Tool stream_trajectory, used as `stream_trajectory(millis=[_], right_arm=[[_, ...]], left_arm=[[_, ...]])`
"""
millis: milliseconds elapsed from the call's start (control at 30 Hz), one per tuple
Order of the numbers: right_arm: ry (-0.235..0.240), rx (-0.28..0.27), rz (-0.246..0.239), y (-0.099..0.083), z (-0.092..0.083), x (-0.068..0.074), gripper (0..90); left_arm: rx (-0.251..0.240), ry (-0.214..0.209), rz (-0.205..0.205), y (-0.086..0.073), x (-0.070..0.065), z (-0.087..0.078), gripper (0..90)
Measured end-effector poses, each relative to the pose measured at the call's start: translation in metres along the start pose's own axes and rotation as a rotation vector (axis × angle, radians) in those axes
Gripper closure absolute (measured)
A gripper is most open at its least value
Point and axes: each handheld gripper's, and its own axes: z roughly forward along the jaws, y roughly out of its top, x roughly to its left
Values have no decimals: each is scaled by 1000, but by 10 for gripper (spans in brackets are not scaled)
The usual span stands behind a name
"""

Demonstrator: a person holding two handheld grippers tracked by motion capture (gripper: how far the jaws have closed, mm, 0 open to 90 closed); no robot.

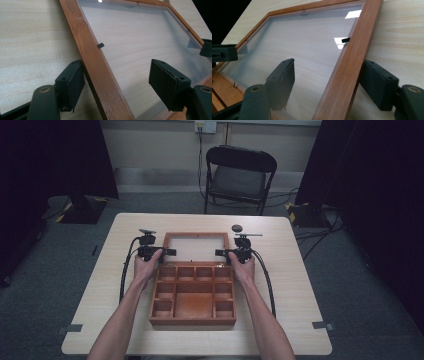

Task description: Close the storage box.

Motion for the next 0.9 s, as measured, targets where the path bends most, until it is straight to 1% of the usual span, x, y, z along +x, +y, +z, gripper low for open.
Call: stream_trajectory(millis=[100,133,167,200,233,267,300,333,433,467,500,533,567,600,633,700,733,767,800,900], right_arm=[[-2,-20,-7,0,-2,1,321],[-4,-30,-12,1,-3,1,332],[-5,-35,-15,2,-5,2,340],[-8,-41,-25,3,-6,3,352],[-7,-48,-28,3,-7,3,360],[-8,-53,-30,4,-9,4,366],[-5,-59,-35,5,-11,5,366],[-5,-65,-41,5,-12,5,367],[-5,-76,-46,6,-14,6,377],[-4,-80,-52,6,-15,6,384],[-3,-80,-51,6,-16,7,387],[1,-95,-61,8,-19,7,406],[9,-99,-58,9,-21,7,416],[9,-99,-58,9,-21,7,416],[14,-104,-59,9,-22,7,420],[17,-110,-70,11,-25,8,428],[17,-107,-77,12,-27,9,433],[15,-107,-80,13,-28,10,437],[16,-107,-82,14,-28,10,446],[16,-113,-93,15,-31,12,451]], left_arm=[[-21,16,24,2,-4,-1,283],[-20,21,38,3,-5,-3,283],[-29,27,50,4,-6,-3,283],[-30,29,65,4,-7,-4,283],[-37,30,69,5,-8,-5,283],[-41,29,82,5,-9,-7,286],[-46,27,80,5,-10,-7,289],[-45,32,93,5,-10,-8,290],[-59,37,98,6,-12,-9,290],[-61,35,106,6,-12,-9,291],[-69,28,104,6,-13,-10,296],[-77,31,108,6,-14,-11,298],[-73,25,122,7,-14,-12,300],[-86,28,114,7,-15,-12,300],[-92,18,116,8,-16,-13,303],[-92,16,127,8,-17,-15,308],[-102,16,128,9,-17,-15,311],[-101,19,134,9,-18,-16,314],[-105,22,132,9,-19,-17,316],[-117,31,151,10,-21,-20,320]])
